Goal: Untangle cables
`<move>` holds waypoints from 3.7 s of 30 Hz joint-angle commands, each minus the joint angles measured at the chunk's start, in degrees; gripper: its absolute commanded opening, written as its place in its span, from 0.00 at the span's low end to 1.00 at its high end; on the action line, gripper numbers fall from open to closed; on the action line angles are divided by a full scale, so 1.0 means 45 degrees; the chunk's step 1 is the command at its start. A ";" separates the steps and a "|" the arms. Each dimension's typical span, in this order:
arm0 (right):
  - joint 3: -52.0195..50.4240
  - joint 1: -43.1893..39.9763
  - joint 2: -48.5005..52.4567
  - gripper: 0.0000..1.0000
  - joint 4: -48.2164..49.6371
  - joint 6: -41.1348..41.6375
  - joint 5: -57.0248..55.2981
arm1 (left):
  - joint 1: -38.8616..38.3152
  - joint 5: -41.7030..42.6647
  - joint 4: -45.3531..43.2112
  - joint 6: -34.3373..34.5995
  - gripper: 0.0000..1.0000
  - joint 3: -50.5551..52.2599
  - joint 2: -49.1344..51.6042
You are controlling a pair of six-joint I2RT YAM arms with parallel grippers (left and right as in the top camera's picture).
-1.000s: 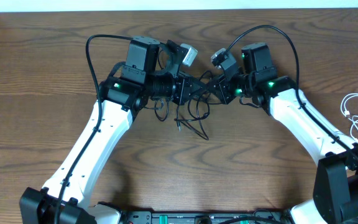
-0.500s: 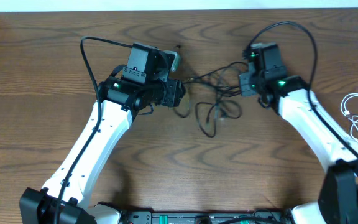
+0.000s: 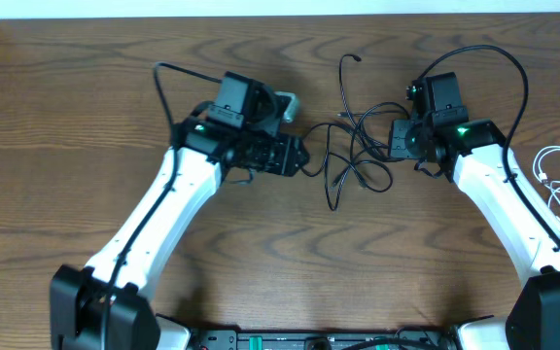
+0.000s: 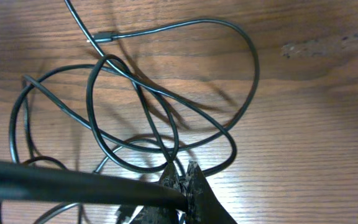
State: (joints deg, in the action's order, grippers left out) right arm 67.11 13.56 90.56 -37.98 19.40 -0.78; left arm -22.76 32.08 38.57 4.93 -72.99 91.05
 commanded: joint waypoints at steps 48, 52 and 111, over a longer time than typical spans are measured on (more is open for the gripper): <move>0.0155 0.0005 -0.0039 0.05 -0.0277 0.0685 0.0549 | -0.2263 -0.0724 -0.3929 1.1239 0.39 0.0175 0.2603; 0.0155 0.0005 -0.0039 0.06 -0.0282 0.0685 0.0554 | -0.2492 -0.1350 -0.3769 1.1803 0.39 0.0175 0.2603; 0.0155 -0.2856 -0.0044 0.01 -0.1127 0.0763 -0.2880 | 0.6994 -0.1622 0.0228 0.4663 0.08 0.0170 -0.1685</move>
State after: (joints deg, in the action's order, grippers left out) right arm 67.11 1.61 90.56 -43.44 23.42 -8.73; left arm 6.92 24.34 40.42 28.88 -72.44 82.39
